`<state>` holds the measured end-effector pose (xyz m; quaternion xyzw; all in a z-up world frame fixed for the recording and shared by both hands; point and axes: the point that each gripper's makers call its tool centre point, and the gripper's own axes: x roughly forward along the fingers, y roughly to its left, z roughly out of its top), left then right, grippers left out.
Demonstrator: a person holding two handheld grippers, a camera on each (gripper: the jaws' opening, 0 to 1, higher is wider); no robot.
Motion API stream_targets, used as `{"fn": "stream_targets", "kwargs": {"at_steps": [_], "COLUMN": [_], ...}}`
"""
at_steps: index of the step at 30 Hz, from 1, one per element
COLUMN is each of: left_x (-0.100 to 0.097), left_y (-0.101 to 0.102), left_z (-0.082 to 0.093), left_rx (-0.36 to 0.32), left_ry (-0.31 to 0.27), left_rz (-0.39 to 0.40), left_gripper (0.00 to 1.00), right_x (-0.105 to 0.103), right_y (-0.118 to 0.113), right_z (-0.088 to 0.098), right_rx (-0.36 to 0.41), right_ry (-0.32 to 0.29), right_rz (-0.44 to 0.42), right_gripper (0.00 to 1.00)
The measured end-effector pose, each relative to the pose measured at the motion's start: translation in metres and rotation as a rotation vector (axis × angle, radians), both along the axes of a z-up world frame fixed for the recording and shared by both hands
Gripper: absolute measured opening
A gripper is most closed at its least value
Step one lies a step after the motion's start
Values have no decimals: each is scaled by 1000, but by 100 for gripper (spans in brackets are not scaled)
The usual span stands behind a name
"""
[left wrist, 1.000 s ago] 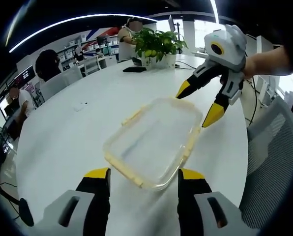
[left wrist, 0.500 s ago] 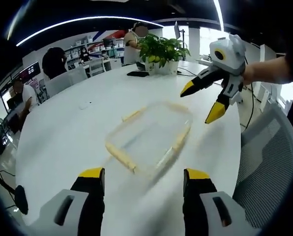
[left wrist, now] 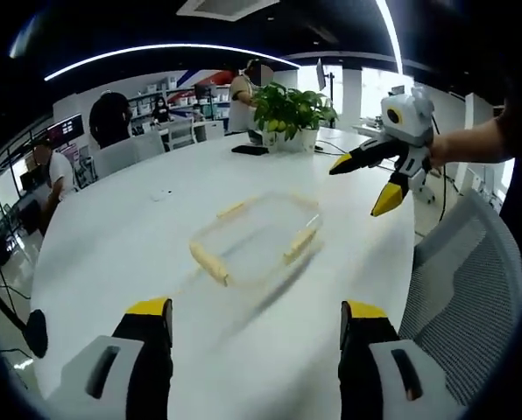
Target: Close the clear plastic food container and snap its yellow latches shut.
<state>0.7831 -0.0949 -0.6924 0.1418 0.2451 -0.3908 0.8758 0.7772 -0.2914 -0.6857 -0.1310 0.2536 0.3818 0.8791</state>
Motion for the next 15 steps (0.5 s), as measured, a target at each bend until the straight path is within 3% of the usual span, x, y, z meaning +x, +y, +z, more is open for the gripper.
{"fn": "stream_targets", "kwargs": {"at_steps": [7, 15], "left_x": [-16, -30], "left_y": [8, 10], "left_z": [-1, 1], "left_rx": [16, -22], "left_ry": [-12, -18], "left_rz": [15, 41], "left_gripper": [81, 91], "right_x": [-18, -34], "right_y": [-4, -9], "right_z": [-1, -1], "right_rx": [18, 53], "right_ry": [-9, -28], "right_rz": [-19, -51], "right_gripper": [80, 89]}}
